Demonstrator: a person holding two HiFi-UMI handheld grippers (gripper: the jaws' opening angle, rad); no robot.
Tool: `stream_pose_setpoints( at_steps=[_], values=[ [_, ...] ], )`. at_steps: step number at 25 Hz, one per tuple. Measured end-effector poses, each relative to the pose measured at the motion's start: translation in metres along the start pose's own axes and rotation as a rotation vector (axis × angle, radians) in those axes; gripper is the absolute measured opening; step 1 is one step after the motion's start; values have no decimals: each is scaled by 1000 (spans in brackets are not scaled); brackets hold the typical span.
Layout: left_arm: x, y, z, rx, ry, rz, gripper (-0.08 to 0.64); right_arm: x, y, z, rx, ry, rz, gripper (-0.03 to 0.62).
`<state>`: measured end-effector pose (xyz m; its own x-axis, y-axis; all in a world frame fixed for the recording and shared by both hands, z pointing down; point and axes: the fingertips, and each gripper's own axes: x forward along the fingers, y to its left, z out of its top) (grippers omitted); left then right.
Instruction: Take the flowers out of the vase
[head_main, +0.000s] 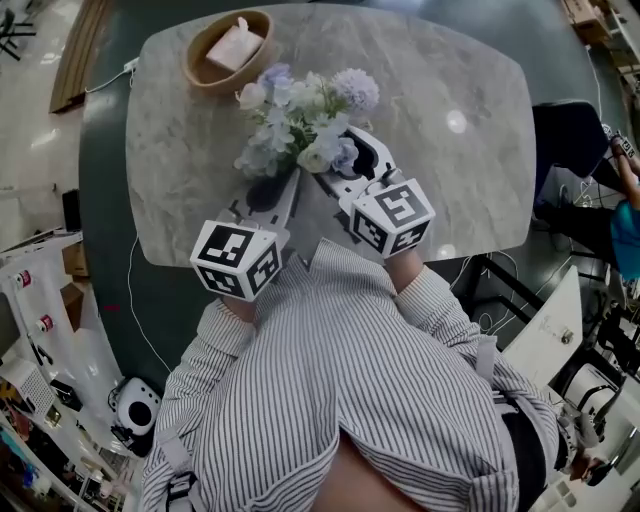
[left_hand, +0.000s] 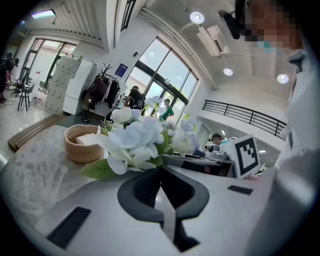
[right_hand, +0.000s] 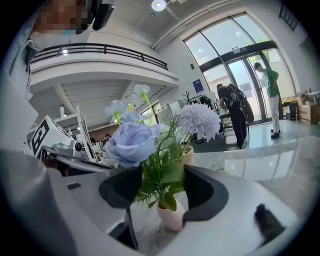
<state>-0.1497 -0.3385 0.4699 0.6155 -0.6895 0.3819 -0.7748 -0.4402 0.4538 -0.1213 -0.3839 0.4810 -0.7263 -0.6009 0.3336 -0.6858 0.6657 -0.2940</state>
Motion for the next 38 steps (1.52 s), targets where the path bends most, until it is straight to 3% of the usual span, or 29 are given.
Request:
stream_pose_setpoints(
  at_steps=[8,12,23,38],
  values=[
    [-1,0,-1,1,4,3,12,3,1,-3,0,17,3,240],
    [-1,0,-1,1,5,4,12,5,2,-4,-6,28,-1,104],
    [-5,-1,1,6,-3,8,12,3,1,0,-25,26,-28,56],
    [-8,-9,8,39,-34,6,12,-8,4,16,-13,-23,-41,41]
  ],
)
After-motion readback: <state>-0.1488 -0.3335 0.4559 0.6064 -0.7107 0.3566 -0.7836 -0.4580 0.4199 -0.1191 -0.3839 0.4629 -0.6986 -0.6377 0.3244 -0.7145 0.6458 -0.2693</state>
